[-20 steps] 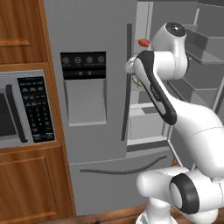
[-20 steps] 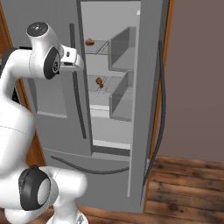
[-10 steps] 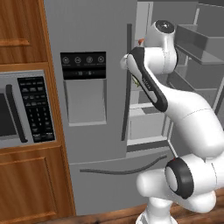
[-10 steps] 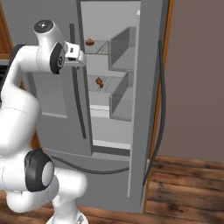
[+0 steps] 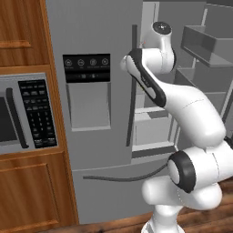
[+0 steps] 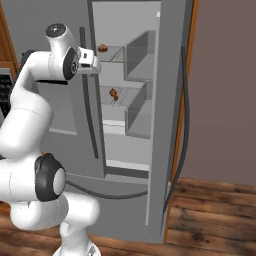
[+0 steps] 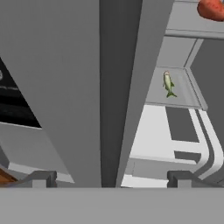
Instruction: Gather the sweet potato and mushroom from the fridge and place them on a tray on the dining counter. Then gather the chicken drumstick and fish from the fridge and place them on the other tray.
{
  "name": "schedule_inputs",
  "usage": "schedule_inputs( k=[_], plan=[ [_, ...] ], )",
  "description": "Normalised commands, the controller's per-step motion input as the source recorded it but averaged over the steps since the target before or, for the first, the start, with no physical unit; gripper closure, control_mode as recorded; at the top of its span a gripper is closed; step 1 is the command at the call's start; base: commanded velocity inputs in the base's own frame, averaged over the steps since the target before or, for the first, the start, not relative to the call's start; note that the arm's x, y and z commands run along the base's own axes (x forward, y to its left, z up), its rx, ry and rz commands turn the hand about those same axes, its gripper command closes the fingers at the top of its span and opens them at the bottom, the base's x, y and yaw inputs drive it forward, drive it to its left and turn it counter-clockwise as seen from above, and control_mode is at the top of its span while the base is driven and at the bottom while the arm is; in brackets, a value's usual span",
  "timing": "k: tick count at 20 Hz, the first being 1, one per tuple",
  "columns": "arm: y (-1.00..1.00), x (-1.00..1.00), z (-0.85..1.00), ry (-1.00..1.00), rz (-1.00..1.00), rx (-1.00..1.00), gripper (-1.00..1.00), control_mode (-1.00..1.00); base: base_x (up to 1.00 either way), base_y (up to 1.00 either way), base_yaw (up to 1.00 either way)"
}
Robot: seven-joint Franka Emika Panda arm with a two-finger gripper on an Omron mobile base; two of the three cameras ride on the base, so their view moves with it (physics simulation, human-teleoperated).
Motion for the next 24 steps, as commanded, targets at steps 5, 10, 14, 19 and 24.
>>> schedule_inputs(
  k=[5,10,14,19,24],
  plan=[
    [0.01,0.4,-0.1,0.0,0.0,0.0,-1.0,-1.0,0.0,0.0,0.0],
    [0.01,0.47,-0.11,0.0,0.0,0.0,-1.0,-1.0,0.0,0.0,0.0],
    [0.0,0.47,-0.08,0.0,0.0,0.0,-1.0,-1.0,0.0,0.0,0.0],
    [0.06,0.35,-0.12,0.0,-0.01,0.0,1.0,-1.0,0.0,0.0,0.0],
    [0.0,0.01,-0.05,0.04,-0.02,0.0,1.0,-1.0,0.0,0.0,0.0]
  ],
)
